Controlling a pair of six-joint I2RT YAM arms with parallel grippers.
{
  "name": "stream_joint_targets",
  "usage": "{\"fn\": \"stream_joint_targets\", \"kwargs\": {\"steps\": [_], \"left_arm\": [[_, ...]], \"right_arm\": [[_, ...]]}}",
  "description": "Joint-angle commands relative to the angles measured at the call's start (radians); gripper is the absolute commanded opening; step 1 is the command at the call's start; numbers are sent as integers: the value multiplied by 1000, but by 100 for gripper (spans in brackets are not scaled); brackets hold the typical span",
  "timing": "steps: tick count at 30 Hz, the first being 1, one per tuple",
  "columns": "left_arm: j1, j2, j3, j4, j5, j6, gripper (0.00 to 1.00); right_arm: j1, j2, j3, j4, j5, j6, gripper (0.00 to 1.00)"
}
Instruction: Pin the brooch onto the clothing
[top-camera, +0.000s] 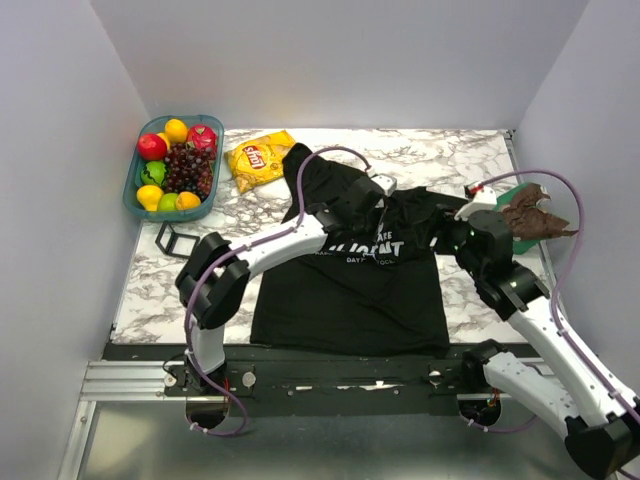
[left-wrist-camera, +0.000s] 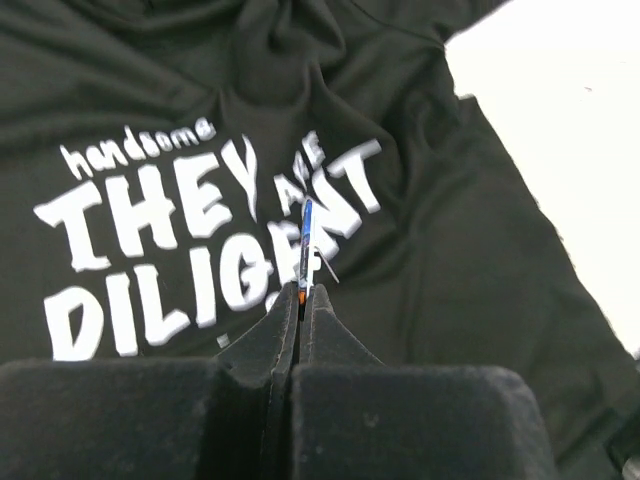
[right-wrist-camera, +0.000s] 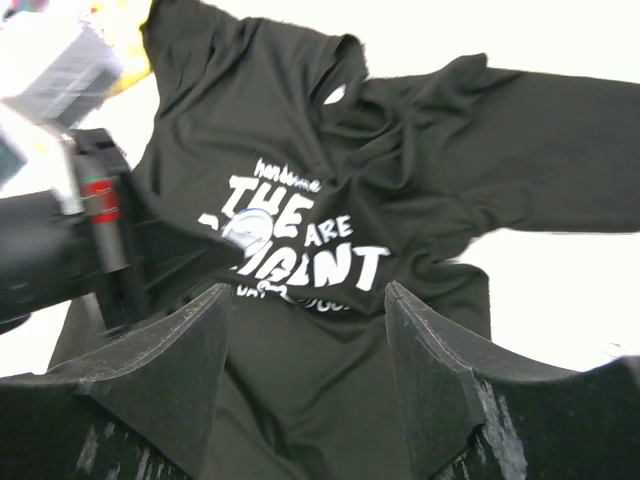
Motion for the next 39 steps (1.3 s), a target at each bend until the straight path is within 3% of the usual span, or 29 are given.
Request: {"fn": "stream_joint_targets", "kwargs": {"steps": [1, 16, 39], "left_arm": [[-20, 104, 125, -116, -193, 67, 0], [-83, 455, 666, -439, -471, 245, 0], [-132, 644, 898, -553, -569, 351, 0]], "right_arm": [[-1, -85, -46, -23, 112, 17, 70], [-1, -143, -99, -16, 65, 20, 71], [-1, -200, -139, -3, 22, 42, 74]]}}
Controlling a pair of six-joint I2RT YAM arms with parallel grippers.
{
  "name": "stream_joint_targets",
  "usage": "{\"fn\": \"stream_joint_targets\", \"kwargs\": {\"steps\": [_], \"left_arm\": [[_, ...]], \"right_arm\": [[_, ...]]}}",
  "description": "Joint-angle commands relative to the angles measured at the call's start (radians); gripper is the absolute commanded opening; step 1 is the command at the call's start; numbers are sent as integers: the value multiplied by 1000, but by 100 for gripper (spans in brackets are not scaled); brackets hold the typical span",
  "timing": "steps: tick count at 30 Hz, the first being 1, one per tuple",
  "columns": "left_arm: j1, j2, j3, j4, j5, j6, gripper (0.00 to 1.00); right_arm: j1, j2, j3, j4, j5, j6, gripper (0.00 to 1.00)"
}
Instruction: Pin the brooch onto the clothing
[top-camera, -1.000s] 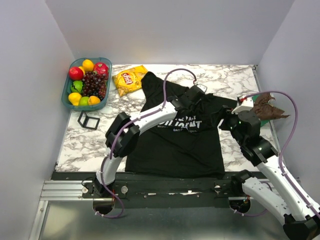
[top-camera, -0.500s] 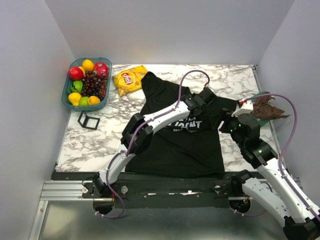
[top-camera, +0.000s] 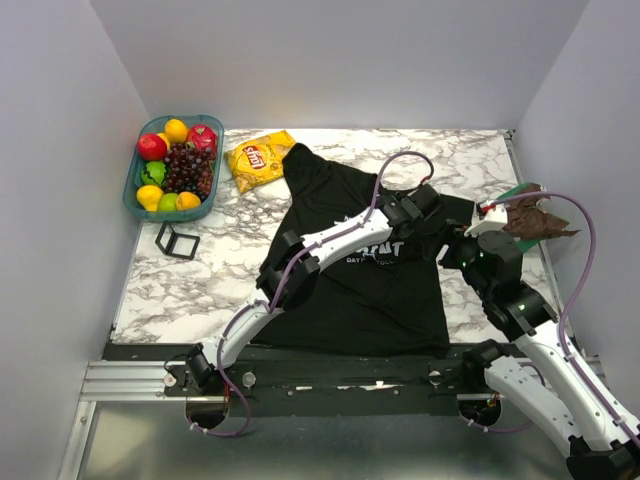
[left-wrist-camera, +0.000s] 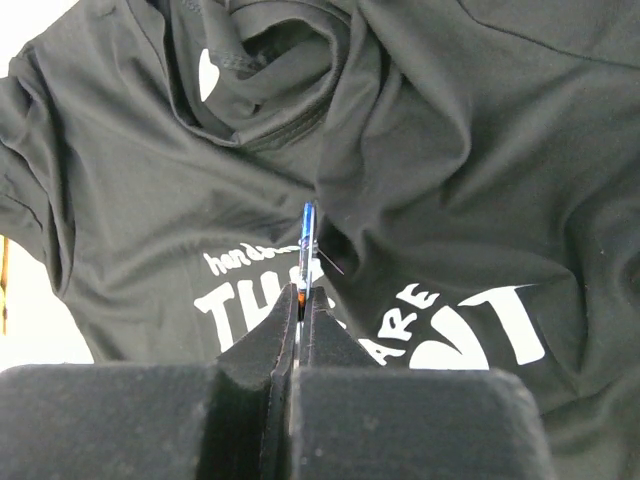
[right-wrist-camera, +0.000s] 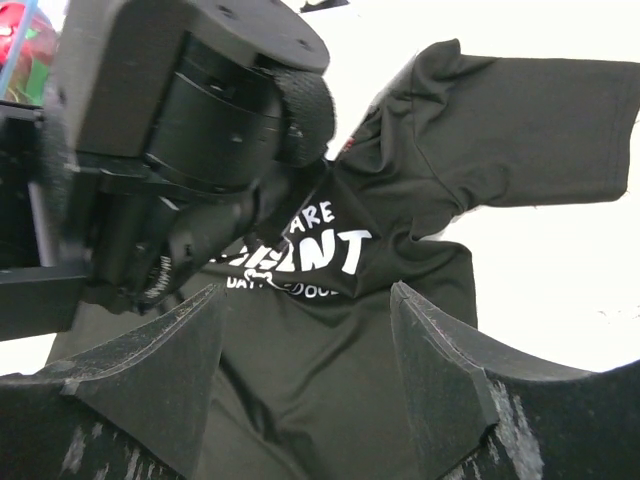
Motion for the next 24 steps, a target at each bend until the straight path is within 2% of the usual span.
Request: {"fn": "stream_joint_targets", "kwargs": {"steps": [1, 15, 24], "left_arm": [[-14, 24, 41, -29, -56, 42, 0], [-38, 42, 55, -6, -76, 97, 0], [-55, -1, 34, 23, -12, 94, 0]], "right_arm": [[-1, -14, -21, 11, -21, 14, 74], [1, -24, -42, 11, -38, 27, 75], [-1, -21, -53, 11, -41, 33, 75]]}}
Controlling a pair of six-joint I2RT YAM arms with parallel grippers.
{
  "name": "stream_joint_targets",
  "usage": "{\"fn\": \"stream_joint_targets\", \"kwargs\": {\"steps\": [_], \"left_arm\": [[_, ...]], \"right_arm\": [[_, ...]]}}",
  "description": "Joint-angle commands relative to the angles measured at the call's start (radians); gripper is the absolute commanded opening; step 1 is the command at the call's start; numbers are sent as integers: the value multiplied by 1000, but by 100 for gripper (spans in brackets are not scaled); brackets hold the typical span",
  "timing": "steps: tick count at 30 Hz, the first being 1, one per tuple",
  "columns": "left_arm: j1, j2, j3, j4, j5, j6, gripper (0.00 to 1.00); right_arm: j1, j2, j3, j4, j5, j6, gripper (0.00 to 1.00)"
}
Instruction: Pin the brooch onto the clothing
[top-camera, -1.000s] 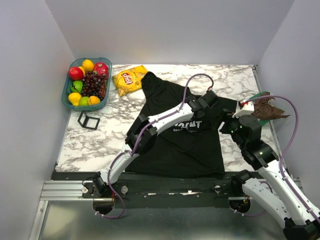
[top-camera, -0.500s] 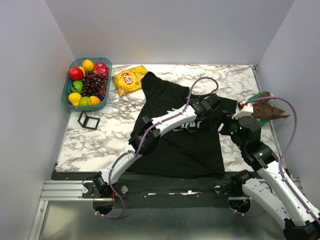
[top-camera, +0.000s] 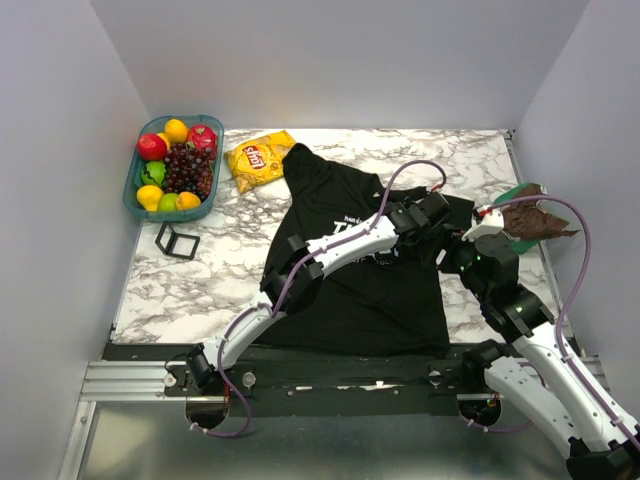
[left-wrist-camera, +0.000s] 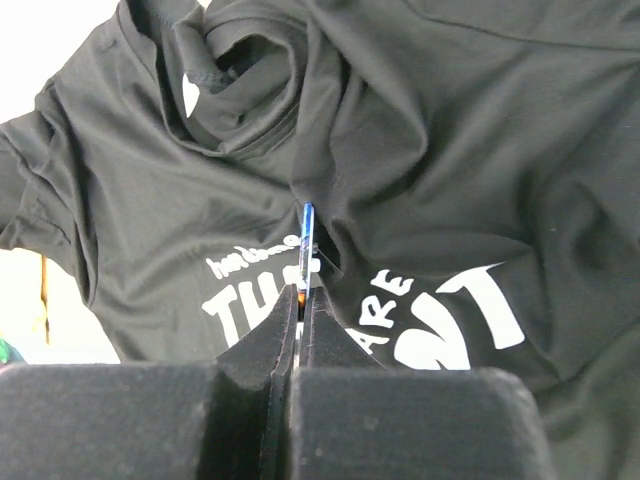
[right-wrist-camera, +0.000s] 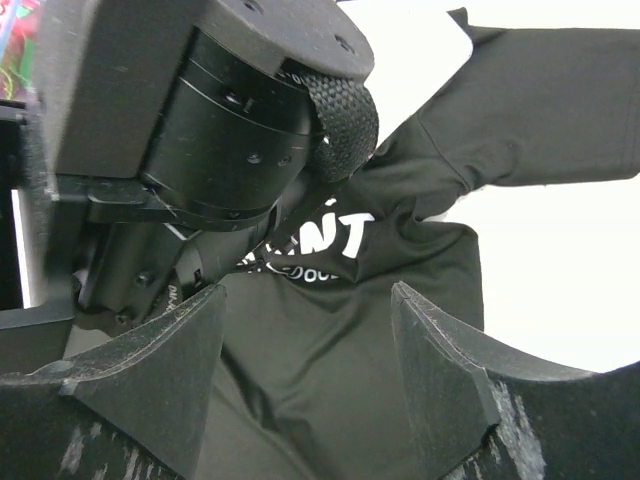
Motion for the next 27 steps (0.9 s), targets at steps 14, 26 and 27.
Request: {"fn": "stream_joint_targets", "kwargs": {"steps": [14, 26, 27], "left_arm": [[-10, -122, -113, 104, 149, -31, 0], [36, -212, -214, 170, 353, -93, 0], [40, -214, -219, 168, 355, -88, 0]], "right_arm": [[-1, 1, -24, 11, -21, 20, 75], [-1, 15, -21, 12, -21, 25, 76], [-2, 15, -21, 12, -18, 25, 76]]}}
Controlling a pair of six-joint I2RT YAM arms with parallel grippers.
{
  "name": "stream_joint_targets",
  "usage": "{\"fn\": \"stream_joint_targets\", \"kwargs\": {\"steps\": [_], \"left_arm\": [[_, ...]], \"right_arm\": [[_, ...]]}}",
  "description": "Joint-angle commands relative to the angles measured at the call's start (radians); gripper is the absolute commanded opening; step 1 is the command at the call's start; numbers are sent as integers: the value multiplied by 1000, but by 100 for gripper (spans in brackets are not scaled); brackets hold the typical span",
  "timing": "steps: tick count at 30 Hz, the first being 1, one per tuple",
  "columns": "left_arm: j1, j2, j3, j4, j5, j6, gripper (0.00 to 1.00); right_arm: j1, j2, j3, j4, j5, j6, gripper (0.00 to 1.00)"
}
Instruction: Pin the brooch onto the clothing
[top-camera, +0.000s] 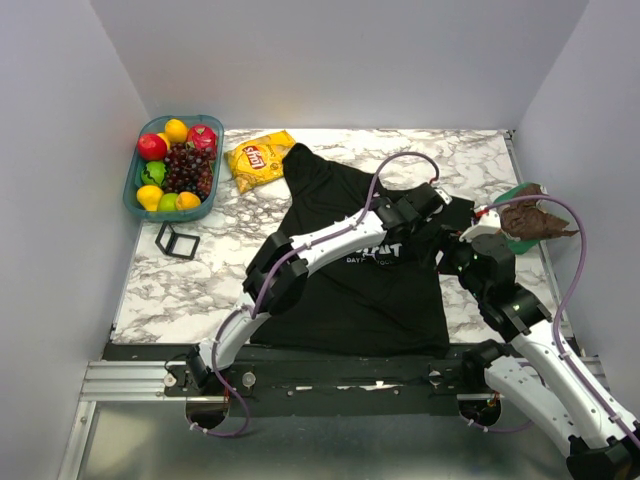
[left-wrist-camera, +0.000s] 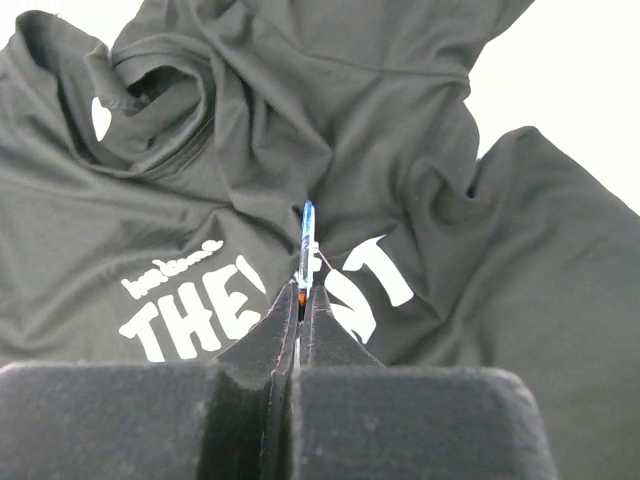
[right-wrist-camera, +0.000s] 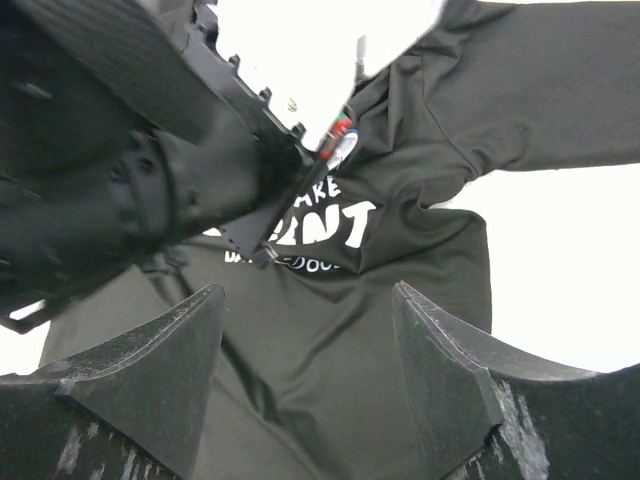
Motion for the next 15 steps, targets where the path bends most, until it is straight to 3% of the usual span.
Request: {"fn": "stream_joint_targets", "kwargs": {"steps": [1, 9, 15], "left_arm": [[23, -59, -42, 36, 86, -13, 0], [28, 10, 6, -32, -156, 88, 0], [16, 53, 41, -44, -207, 122, 0]], "right_arm": [[-1, 2, -9, 12, -5, 9, 76], [-1, 12, -10, 18, -10, 14, 76], [-2, 17, -17, 26, -12, 20, 77]]}}
